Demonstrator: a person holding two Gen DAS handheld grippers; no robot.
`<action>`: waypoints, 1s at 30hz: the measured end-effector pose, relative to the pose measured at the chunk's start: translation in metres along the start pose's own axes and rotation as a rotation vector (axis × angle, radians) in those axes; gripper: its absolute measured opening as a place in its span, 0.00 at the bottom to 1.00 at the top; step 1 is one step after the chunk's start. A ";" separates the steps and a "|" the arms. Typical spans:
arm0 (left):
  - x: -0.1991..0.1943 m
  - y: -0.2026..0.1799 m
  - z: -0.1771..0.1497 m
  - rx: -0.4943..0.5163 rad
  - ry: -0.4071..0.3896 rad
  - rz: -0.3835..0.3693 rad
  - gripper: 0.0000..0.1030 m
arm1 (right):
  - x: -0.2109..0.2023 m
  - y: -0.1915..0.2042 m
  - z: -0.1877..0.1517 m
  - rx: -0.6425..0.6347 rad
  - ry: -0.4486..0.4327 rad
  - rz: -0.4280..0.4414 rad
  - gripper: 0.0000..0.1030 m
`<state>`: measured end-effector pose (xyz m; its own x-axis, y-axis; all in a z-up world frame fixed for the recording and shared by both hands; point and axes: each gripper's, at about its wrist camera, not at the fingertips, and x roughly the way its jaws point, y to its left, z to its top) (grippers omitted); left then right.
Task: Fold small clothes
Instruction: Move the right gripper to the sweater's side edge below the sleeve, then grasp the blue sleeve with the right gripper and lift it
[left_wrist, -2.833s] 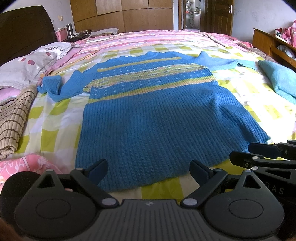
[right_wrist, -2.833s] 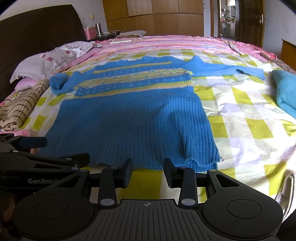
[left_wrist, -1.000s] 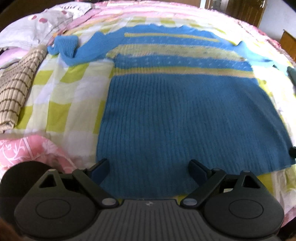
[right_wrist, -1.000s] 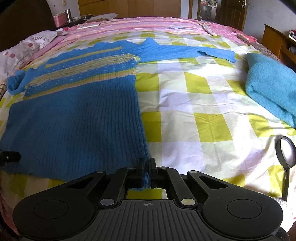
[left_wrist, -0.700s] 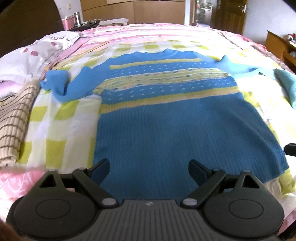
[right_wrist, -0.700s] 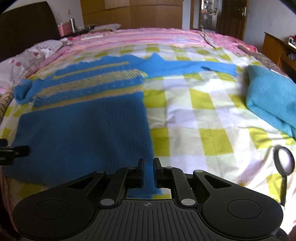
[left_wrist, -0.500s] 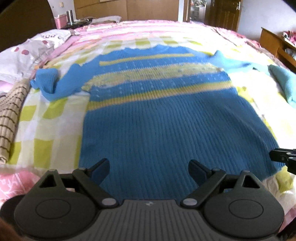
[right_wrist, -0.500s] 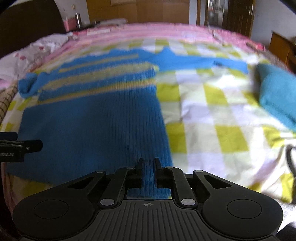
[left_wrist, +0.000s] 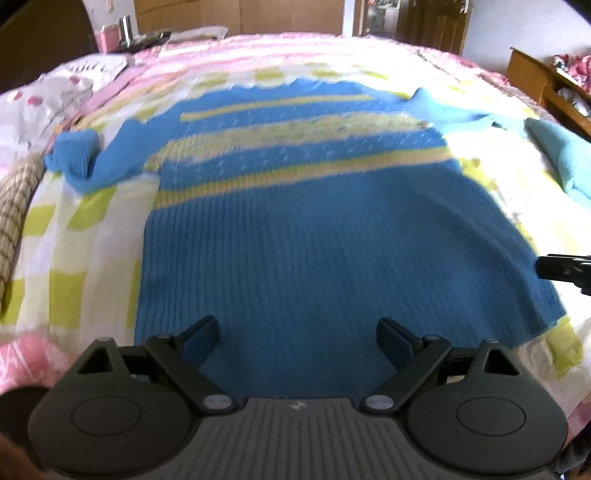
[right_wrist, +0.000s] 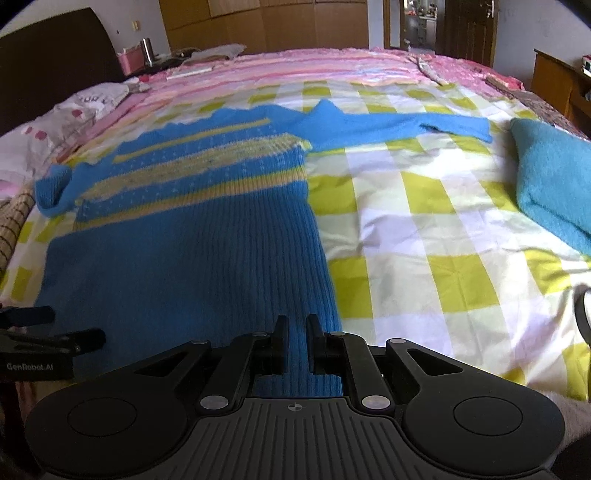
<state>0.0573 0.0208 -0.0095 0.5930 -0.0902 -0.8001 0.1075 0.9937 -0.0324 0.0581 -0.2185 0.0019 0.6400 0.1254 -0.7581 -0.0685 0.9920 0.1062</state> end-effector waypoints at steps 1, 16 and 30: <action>-0.002 -0.003 0.003 0.010 -0.015 -0.005 0.94 | 0.001 0.000 0.003 0.002 -0.005 0.003 0.12; 0.020 -0.023 0.023 0.093 -0.013 -0.011 0.94 | 0.026 -0.010 0.008 0.044 0.025 0.067 0.13; 0.051 -0.028 0.065 0.057 -0.083 0.002 0.94 | 0.050 -0.008 0.050 0.054 -0.068 0.128 0.13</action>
<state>0.1361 -0.0154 -0.0106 0.6571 -0.0962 -0.7476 0.1504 0.9886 0.0050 0.1292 -0.2211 -0.0044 0.6793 0.2477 -0.6908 -0.1129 0.9654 0.2352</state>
